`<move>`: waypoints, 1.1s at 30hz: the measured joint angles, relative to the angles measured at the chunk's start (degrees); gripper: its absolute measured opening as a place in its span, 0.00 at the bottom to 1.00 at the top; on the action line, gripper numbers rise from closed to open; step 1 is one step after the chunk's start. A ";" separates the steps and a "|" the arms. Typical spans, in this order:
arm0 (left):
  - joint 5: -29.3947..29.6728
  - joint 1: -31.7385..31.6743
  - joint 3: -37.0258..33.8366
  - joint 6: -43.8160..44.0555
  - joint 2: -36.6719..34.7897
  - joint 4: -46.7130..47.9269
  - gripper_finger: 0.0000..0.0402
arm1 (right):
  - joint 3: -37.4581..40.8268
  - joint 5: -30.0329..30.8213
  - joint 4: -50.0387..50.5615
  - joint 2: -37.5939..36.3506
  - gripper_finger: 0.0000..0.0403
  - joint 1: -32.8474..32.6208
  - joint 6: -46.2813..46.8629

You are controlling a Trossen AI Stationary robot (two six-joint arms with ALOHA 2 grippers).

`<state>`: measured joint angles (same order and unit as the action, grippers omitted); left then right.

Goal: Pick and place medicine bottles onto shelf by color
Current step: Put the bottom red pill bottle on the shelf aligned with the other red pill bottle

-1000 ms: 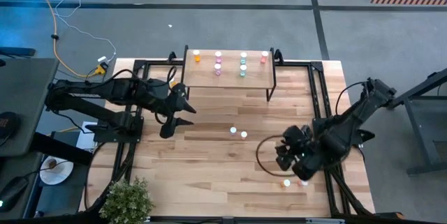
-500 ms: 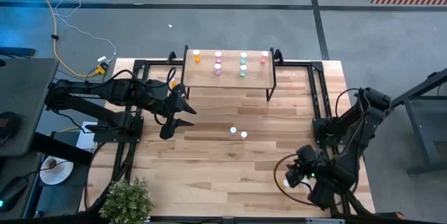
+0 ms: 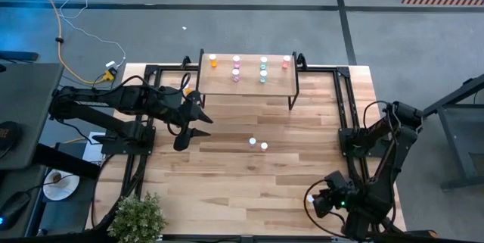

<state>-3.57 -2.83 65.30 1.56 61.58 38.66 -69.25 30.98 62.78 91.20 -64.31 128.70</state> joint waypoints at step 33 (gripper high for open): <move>2.39 -0.02 0.02 4.44 0.00 -0.02 0.49 | 0.00 -13.49 2.01 0.26 0.42 -11.26 -22.88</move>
<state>-1.19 -2.85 65.31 6.00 61.58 38.64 -69.25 17.49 64.79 91.46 -75.57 105.83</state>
